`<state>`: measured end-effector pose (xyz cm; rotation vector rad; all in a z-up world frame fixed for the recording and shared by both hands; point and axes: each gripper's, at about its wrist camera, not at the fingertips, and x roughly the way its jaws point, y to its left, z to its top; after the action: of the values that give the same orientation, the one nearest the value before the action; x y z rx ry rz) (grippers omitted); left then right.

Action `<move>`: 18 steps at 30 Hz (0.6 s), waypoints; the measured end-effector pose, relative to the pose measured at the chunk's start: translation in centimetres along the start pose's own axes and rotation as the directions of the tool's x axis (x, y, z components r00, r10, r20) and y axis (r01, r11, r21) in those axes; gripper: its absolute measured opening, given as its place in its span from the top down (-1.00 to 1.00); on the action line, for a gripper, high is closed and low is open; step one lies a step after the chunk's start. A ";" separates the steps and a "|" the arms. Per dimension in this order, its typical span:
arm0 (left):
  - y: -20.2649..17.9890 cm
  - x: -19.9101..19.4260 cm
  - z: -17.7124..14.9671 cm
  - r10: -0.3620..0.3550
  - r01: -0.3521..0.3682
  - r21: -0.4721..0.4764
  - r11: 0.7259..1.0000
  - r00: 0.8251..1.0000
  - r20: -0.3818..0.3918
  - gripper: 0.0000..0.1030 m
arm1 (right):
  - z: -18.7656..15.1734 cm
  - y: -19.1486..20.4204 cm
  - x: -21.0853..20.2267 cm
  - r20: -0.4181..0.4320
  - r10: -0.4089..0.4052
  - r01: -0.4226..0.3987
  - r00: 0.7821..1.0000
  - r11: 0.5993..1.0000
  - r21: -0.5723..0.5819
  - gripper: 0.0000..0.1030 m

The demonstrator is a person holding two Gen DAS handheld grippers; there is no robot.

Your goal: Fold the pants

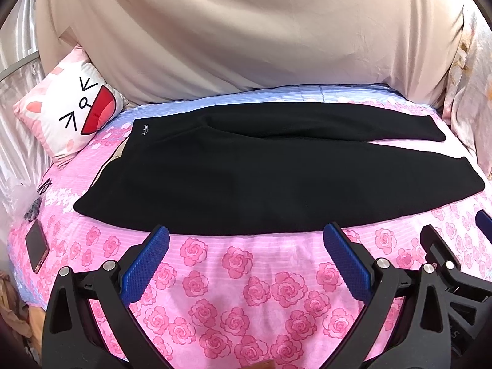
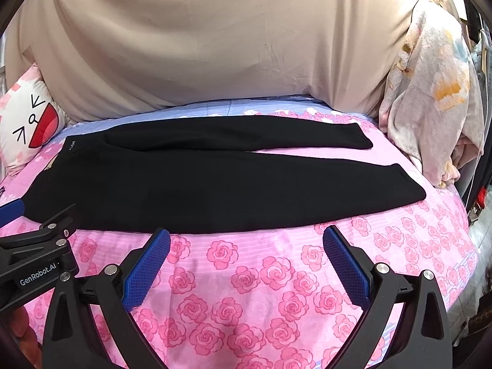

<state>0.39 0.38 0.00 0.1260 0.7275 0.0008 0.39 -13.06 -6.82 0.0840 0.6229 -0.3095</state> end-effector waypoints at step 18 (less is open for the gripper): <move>-0.4 4.4 2.9 0.037 -0.037 0.010 0.999 0.998 -0.046 -0.91 | 3.1 -2.6 4.0 -0.020 0.049 -0.048 0.999 0.997 0.061 -0.90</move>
<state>5.58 -0.13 -0.87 0.1485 0.7714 0.0357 4.42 -17.08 -6.64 0.1608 0.6323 -0.2811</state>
